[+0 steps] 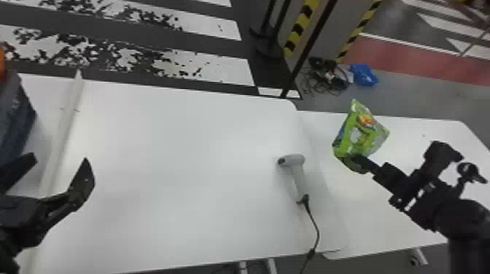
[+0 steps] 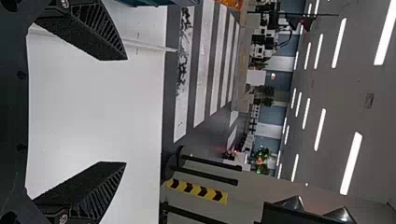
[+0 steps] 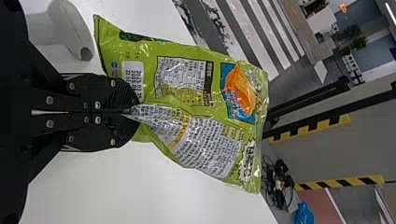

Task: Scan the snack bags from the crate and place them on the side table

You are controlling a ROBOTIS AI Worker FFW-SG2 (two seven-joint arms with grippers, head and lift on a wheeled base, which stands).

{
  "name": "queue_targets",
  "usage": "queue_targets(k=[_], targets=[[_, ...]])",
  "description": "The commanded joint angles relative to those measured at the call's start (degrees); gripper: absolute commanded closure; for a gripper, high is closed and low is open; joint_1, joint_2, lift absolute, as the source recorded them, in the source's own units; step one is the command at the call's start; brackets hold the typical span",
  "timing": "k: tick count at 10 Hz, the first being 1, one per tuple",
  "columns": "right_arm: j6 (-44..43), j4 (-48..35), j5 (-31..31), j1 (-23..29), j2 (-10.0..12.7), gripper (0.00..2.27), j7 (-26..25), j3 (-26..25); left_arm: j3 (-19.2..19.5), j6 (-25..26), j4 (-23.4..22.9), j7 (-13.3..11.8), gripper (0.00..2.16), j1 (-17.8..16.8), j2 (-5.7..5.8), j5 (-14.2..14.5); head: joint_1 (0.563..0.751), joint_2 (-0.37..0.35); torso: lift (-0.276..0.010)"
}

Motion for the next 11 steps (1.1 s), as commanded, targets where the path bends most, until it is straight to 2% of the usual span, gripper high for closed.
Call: queue_targets(k=[1,3,4,5,6,7,9,11], targets=[[-3.7,5.67,-0.05,-0.77,-0.89,2.26,-1.23,-0.07,0.14,0.0,-0.35,0.0,0.07,0.4,0.07,0.0,0.695,-0.35,-0.081],[-7.04,9.89,2.23,-0.77,-1.51,2.19,-4.48,0.81,0.14,0.0,-0.44,-0.09,0.07,0.48,0.24,0.0,0.695,-0.35,-0.081],[-8.27,11.56,3.64,-0.77,-1.6,1.98,-5.18,1.78,0.14,0.0,-0.44,-0.09,0.07,0.48,0.24,0.09,0.695,-0.35,-0.081],[-9.68,13.05,4.25,-0.77,-1.6,1.38,-5.18,2.22,0.14,0.0,-0.44,-0.18,0.07,0.48,0.24,0.09,0.695,-0.35,-0.081],[-10.38,13.84,4.43,-0.77,-1.69,0.24,-5.27,2.74,0.14,-0.18,-0.44,-0.35,0.07,0.57,0.24,0.09,0.695,-0.35,-0.081],[-10.73,13.76,4.78,-0.77,-1.69,0.0,-6.41,3.01,0.14,-0.18,-0.53,-0.35,0.07,0.75,0.24,0.09,0.695,-0.35,-0.081],[-12.14,11.38,4.52,0.2,-1.6,0.06,-8.17,2.83,0.49,-0.35,-0.88,-0.35,0.07,1.27,0.24,0.09,0.695,-0.35,-0.081],[-16.01,4.0,4.78,3.45,-0.37,0.06,-10.55,2.92,0.31,-0.35,-0.88,-0.35,0.07,1.27,-0.11,0.09,0.695,-0.35,-0.081]])
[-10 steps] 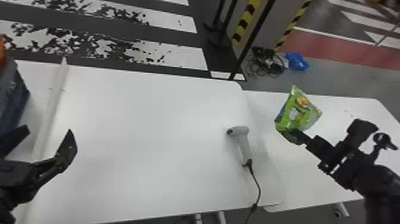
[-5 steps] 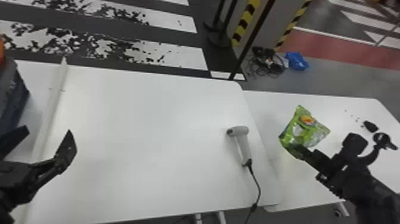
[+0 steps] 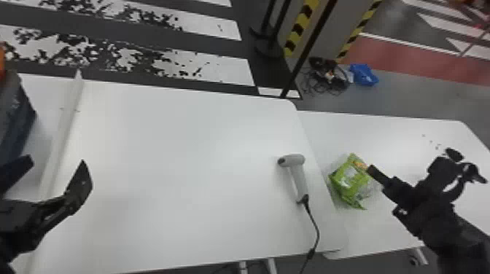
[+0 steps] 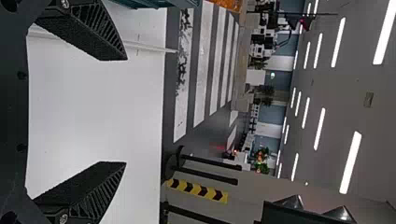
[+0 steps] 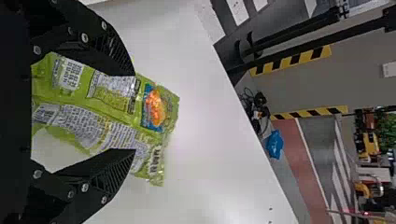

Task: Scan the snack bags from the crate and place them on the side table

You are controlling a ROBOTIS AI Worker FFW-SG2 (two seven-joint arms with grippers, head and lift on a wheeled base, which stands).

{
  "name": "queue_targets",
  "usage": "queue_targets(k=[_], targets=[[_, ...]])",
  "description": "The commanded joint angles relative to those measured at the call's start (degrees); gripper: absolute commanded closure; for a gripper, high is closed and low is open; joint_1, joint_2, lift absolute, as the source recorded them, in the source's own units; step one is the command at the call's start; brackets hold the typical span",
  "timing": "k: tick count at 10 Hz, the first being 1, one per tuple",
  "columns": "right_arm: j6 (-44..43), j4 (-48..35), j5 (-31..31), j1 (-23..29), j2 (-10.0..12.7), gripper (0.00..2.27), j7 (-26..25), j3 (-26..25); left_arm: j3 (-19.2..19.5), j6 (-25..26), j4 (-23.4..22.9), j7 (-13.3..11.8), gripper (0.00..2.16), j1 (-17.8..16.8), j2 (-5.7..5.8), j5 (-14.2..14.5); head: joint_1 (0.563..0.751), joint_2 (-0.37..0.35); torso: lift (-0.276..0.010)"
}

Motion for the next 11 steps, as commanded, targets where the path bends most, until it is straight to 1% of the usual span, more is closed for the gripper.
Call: queue_targets(k=[1,3,4,5,6,8,9,10,11], targets=[[-2.02,-7.47,0.33,2.75,1.41,0.06,-0.9,-0.06,-0.21,0.0,-0.01,0.0,0.07,0.0,-0.23,0.0,0.695,-0.35,-0.081],[-3.77,-18.54,0.68,6.97,4.66,0.06,-0.81,0.47,-0.39,-0.35,-0.01,0.09,0.07,0.18,-0.32,0.0,0.695,-0.35,-0.081],[-6.23,-24.43,1.21,9.87,6.16,0.06,-0.81,2.58,-0.39,-0.53,-0.09,0.09,0.07,0.18,-0.32,-0.09,0.695,-0.35,-0.081],[-8.87,-29.0,3.49,12.24,7.74,0.07,-0.81,5.83,-0.56,-0.53,-0.09,0.09,0.07,0.18,-0.41,-0.09,0.695,-0.35,-0.081],[-11.16,-32.43,5.78,14.17,8.71,0.07,-0.81,9.52,-0.65,-0.53,-0.27,0.18,0.07,0.18,-0.41,-0.09,0.695,-0.35,-0.081],[-17.31,-36.12,11.49,17.07,10.73,0.07,-1.25,18.23,-0.65,-0.53,-0.36,0.18,0.07,0.18,-0.41,-0.09,0.695,-0.35,-0.081],[-22.23,-36.21,14.48,18.48,11.25,0.07,-2.39,23.06,-0.56,-0.53,-0.36,0.26,0.07,0.18,-0.5,-0.09,0.695,-0.323,-0.081],[-26.62,-35.95,17.2,19.98,11.78,0.07,-3.36,27.54,-0.48,-0.53,-0.36,0.26,0.07,0.09,-0.41,-0.09,0.695,-0.269,-0.081],[-31.02,-35.16,20.37,21.21,11.87,0.07,-5.03,31.85,-0.39,-0.7,-0.27,0.26,0.07,-0.09,-0.41,-0.09,0.695,-0.246,-0.081]])
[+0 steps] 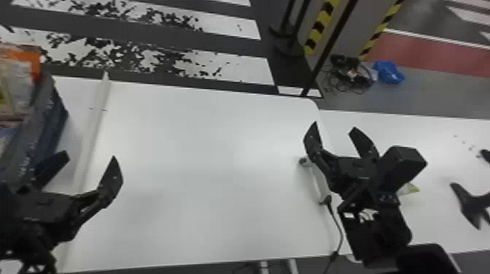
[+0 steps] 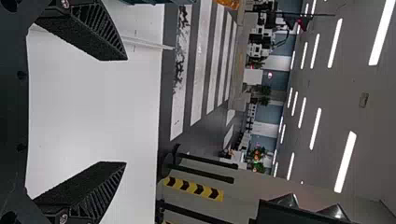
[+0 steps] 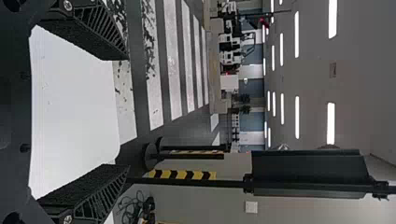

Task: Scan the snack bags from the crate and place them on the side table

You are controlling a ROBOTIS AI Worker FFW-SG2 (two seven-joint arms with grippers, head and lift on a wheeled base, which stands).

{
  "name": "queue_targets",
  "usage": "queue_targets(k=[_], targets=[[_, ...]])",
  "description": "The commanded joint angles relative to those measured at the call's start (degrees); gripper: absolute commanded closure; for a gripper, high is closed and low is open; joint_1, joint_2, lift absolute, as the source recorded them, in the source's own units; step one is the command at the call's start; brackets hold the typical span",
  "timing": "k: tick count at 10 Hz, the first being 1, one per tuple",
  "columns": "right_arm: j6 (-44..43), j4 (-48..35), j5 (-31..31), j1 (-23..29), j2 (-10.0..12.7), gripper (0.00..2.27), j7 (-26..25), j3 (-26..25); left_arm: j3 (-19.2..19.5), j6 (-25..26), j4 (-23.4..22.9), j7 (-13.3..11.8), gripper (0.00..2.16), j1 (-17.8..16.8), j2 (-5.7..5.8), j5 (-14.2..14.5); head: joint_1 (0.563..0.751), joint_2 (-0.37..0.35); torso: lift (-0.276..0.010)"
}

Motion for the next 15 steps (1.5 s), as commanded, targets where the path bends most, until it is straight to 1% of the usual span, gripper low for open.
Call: queue_targets(k=[1,2,4,6,7,8,9,10,12,13,14,15], targets=[[-6.29,1.59,5.91,1.82,0.23,0.07,-2.49,6.84,0.07,-0.16,0.26,-0.01,0.07,-0.4,0.01,0.0,0.695,-0.2,-0.081],[-7.88,3.08,8.02,2.08,0.31,0.07,-3.72,9.82,0.16,-0.16,0.43,-0.01,0.07,-0.75,0.1,0.0,0.695,-0.156,-0.081],[-10.86,7.21,9.42,2.17,1.19,0.08,-5.22,13.43,0.25,-0.69,0.78,0.35,0.07,-1.01,0.19,-0.97,0.695,-0.088,-0.081],[-13.33,9.67,9.51,2.08,2.25,0.08,-5.92,14.75,0.25,-3.68,1.31,0.7,0.07,-1.1,0.54,-0.97,0.695,-0.055,-0.081],[-13.5,10.03,9.51,1.99,2.42,0.08,-5.92,14.83,0.86,-5.26,1.05,1.05,0.07,-0.93,0.71,-0.97,0.695,-0.043,-0.081],[-13.33,10.38,9.51,1.99,2.42,0.08,-5.92,14.83,2.62,-5.44,-0.18,0.78,0.07,-0.75,1.15,-0.7,0.695,-0.033,-0.081],[-13.33,11.08,9.51,1.9,2.42,0.08,-5.92,14.83,5.17,-4.91,-1.85,0.17,0.07,-0.57,1.86,0.18,0.695,-0.025,-0.081],[-13.5,11.87,9.51,1.82,2.34,0.08,-5.92,14.75,7.63,-3.33,-3.26,0.08,0.07,-0.66,2.82,0.97,0.695,-0.006,-0.081],[-13.5,13.37,9.51,1.64,2.25,0.08,-5.92,14.83,13.61,2.12,-5.63,-0.45,0.07,-1.72,4.49,3.6,0.695,0.049,-0.081],[-13.5,13.63,9.51,1.64,2.16,0.08,-5.92,14.92,16.42,4.41,-6.16,-0.53,0.08,-2.77,5.55,4.84,0.695,0.086,-0.081],[-13.33,13.72,9.51,1.64,1.9,0.08,-5.83,15.01,18.7,6.34,-6.16,-0.53,0.08,-4.09,6.6,5.63,0.695,0.103,-0.081],[-13.15,13.81,9.51,1.64,1.81,0.08,-5.83,15.01,20.99,9.51,-5.54,-0.89,0.08,-6.02,7.39,6.51,0.695,0.137,-0.081]])
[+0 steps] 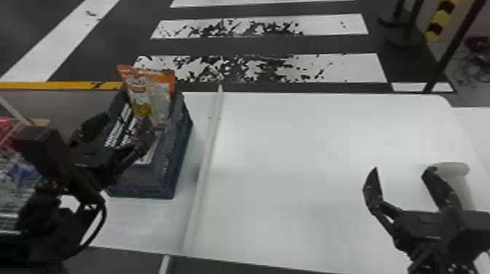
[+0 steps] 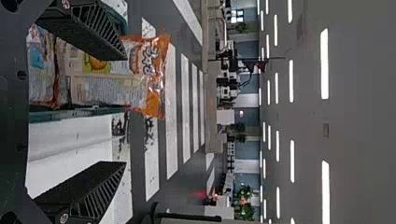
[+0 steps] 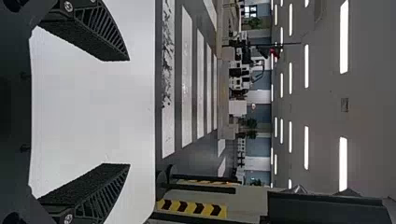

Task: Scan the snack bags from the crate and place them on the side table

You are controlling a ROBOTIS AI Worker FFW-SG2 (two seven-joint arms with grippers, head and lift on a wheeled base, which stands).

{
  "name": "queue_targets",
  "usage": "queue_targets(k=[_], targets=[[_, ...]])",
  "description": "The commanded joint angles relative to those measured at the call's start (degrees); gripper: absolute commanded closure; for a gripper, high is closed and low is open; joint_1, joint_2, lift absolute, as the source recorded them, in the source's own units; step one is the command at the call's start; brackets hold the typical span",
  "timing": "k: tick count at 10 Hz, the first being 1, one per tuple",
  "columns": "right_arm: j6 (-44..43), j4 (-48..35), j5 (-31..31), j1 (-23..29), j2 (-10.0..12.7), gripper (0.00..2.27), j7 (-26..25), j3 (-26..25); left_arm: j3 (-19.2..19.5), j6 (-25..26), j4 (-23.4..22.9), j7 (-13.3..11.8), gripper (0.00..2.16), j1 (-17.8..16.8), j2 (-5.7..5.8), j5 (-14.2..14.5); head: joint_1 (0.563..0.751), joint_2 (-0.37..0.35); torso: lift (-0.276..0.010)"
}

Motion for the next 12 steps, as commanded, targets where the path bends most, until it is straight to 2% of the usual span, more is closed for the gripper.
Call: queue_targets(k=[1,2,3,4,5,7,8,10,12], targets=[[0.27,0.07,0.0,0.0,-0.24,0.08,0.0,0.01,2.99,4.59,1.18,-0.34,0.08,-3.09,0.97,0.5,0.695,0.164,-0.081],[0.62,0.07,0.09,0.09,-0.33,0.08,0.08,0.01,4.05,7.05,2.85,-0.78,0.08,-5.64,1.76,0.24,0.695,0.191,-0.081],[0.62,0.16,0.18,0.27,-0.33,0.08,0.08,0.01,4.57,10.04,4.44,-2.18,0.07,-8.54,2.03,-0.47,0.695,0.214,-0.081],[0.45,0.42,0.26,0.27,-0.33,0.08,0.08,0.01,4.66,12.33,5.75,-3.42,0.07,-11.36,2.82,-1.52,0.695,0.23,-0.081],[0.45,0.6,0.35,0.35,-0.33,0.08,0.08,0.28,4.57,12.5,7.69,-3.5,0.07,-13.73,3.52,-2.66,0.695,0.234,-0.081],[0.45,0.6,0.79,0.71,-0.33,0.08,0.08,0.63,3.52,15.14,12.61,-4.91,0.08,-19.62,3.96,-4.6,0.695,0.254,-0.081],[0.45,0.6,0.97,0.79,-0.33,0.08,0.08,0.72,2.82,15.14,15.69,-5.35,0.07,-22.17,4.58,-5.39,0.695,0.26,-0.081],[0.62,0.51,1.41,0.97,-0.33,0.08,0.08,0.81,1.5,15.14,20.87,-7.9,0.07,-26.91,5.28,-6.97,0.695,0.262,-0.081],[0.62,0.51,1.49,1.06,-0.33,0.08,0.08,0.89,1.5,14.79,24.39,-8.78,0.07,-28.85,6.86,-7.5,0.695,0.263,-0.081]])
